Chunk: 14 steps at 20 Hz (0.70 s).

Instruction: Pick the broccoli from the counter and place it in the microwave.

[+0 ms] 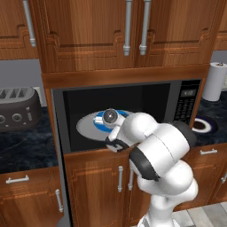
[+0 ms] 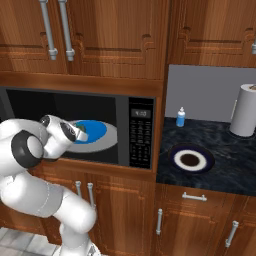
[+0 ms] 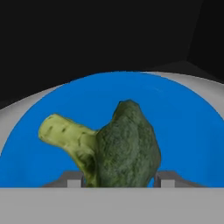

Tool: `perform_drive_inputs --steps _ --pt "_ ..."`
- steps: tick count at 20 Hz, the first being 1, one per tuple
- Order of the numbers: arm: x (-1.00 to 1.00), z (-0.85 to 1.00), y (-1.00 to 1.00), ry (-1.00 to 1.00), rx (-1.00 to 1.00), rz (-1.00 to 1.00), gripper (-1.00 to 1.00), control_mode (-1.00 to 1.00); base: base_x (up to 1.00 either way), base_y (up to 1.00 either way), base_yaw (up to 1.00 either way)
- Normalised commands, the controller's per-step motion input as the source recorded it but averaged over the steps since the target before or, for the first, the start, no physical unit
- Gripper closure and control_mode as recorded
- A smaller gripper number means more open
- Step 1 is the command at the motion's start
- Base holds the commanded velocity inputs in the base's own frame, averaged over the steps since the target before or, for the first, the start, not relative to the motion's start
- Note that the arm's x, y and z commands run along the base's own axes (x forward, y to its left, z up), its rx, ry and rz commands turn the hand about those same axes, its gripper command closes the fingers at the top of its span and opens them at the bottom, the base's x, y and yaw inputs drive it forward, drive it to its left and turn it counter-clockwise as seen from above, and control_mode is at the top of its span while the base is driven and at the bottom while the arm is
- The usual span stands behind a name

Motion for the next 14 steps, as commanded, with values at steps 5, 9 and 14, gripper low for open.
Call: perform_drive_inputs --steps 5,9,14 --pt "0.31 -0.18 0.0 0.01 0.0 0.0 1.0 -1.0 0.0 0.0 0.0" --pt "0.11 -0.24 0.0 0.03 0.0 0.0 1.0 -1.0 0.0 0.0 0.0" --pt "-0.03 -0.31 0.0 0.0 0.0 0.0 -1.0 -1.0 0.0 0.0 0.0"
